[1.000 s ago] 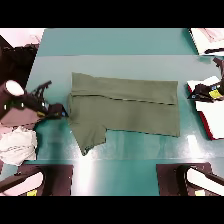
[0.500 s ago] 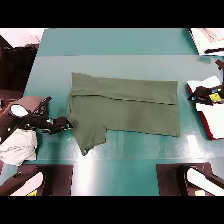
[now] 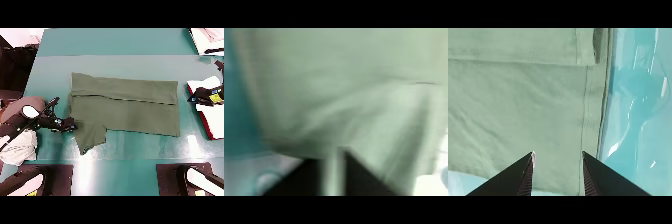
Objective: Fold the shirts.
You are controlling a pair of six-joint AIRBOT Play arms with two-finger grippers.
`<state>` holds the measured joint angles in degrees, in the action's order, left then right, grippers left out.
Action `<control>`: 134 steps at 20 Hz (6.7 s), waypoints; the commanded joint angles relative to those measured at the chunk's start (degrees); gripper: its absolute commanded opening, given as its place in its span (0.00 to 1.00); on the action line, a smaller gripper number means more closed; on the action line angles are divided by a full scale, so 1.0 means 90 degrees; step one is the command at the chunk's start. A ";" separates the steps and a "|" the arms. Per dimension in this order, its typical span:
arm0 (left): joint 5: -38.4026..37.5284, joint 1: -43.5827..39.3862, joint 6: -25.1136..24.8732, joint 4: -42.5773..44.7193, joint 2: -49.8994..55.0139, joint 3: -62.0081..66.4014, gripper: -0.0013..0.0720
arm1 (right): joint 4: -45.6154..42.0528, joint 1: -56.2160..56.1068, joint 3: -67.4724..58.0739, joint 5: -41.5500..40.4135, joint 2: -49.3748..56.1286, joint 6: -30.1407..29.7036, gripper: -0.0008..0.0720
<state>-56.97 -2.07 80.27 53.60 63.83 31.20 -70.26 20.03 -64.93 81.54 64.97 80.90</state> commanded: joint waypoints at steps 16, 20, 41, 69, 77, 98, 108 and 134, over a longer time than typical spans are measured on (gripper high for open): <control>-0.0911 -0.0097 -0.0466 -0.0010 0.0022 0.1137 0.05 | 0.0427 0.1498 0.3565 -0.0648 -0.0202 -0.0712 0.61; -0.0913 -0.0097 -0.0464 -0.0022 0.0022 0.1137 0.05 | 0.0520 0.1117 0.3609 -0.0884 -0.0202 -0.0709 0.60; -0.1319 -0.0097 -0.0029 -0.0355 -0.1880 0.1392 0.05 | -0.0607 0.0680 0.1105 0.0721 -0.1588 -0.0464 0.03; 0.1049 -0.0097 0.0066 -0.0340 0.0097 0.2458 0.07 | 0.1185 0.0775 -0.0466 -0.0559 0.1923 -0.1243 0.81; 0.0245 -0.0097 0.0034 -0.0340 0.0102 0.2458 0.06 | 0.2407 0.1137 -0.0129 -0.0333 0.3194 -0.2244 0.83; 0.0316 -0.2169 0.0034 -0.0500 0.2460 0.4991 0.05 | 0.2586 -0.0350 -0.1693 0.0435 0.1904 -0.1508 0.03; 0.0211 -0.3169 0.0260 -0.0712 0.5255 0.7189 0.05 | 0.3296 -0.2820 -0.3878 0.0177 0.1909 -0.0862 0.03; -0.1863 0.0233 0.0255 0.2341 0.0969 0.7281 0.05 | 0.3359 -0.6720 -0.5370 -0.2069 0.5204 -0.2079 0.06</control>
<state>-72.82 -2.00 82.54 73.12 75.79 96.71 -40.38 -35.99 -110.10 66.50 106.19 65.54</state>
